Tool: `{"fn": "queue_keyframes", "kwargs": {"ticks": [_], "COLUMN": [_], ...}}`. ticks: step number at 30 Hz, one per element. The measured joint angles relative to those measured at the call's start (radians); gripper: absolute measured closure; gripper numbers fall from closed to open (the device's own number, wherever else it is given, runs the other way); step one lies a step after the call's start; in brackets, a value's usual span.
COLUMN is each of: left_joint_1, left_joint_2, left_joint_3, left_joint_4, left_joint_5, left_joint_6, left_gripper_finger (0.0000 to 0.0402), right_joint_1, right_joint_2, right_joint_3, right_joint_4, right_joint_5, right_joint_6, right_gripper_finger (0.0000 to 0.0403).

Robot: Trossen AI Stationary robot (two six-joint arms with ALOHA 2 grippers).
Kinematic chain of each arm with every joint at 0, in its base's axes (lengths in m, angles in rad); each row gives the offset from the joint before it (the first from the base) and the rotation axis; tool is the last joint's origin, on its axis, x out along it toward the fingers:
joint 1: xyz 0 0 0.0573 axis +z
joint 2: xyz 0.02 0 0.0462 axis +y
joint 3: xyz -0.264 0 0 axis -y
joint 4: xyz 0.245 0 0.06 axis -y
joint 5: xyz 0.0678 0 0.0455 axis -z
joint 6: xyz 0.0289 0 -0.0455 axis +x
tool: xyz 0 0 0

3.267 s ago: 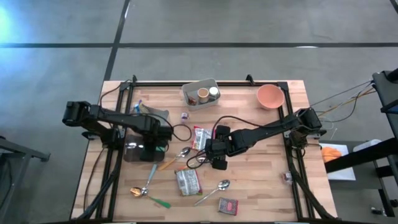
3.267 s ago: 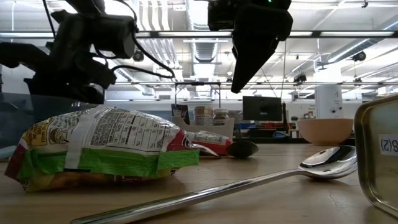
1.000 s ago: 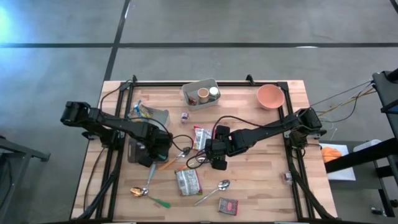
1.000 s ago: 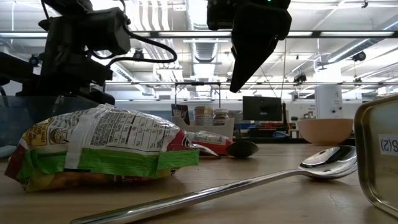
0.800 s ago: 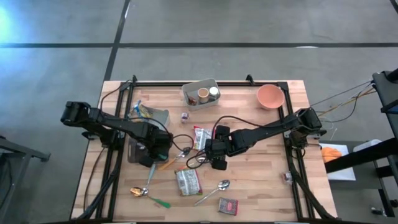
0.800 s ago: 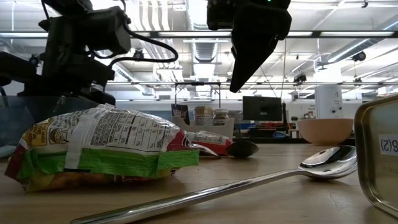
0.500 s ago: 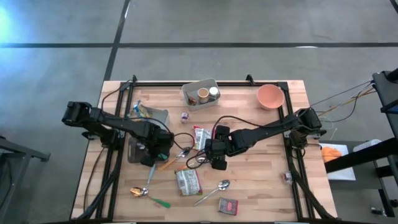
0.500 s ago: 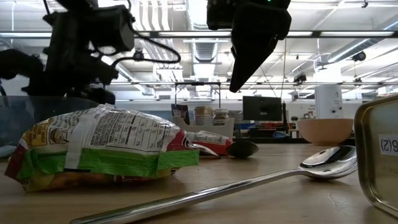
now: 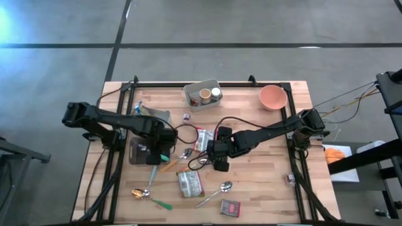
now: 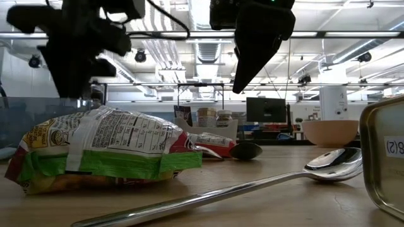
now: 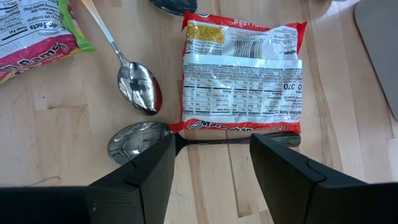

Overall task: Pick & Place Food Item
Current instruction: Put the blue spoon into the black bin

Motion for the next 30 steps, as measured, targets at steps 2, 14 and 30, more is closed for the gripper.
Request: {"fn": "queue_keyframes", "kwargs": {"ticks": [2,14,30], "left_joint_1": [-0.012,-0.185,-0.408], "left_joint_2": [-0.007,-0.111,-0.111], "left_joint_3": [0.032,0.097,0.079], "left_joint_4": [-0.034,-0.088,0.069], "left_joint_5": [-0.001,0.046,-0.034], "left_joint_6": [-0.062,-0.691,-1.125], "left_gripper_finger": [0.0287,0.0287,0.0287], "right_joint_1": [0.0,-0.003,-0.015], "right_joint_2": [0.0,-0.002,-0.138], "right_joint_3": [0.0,0.0,-0.014], "right_joint_4": [0.0,0.005,0.104], "right_joint_5": [0.0,0.003,0.062], "right_joint_6": [0.0,-0.053,-0.168], "right_gripper_finger": [0.0195,0.0195,0.0195]}}
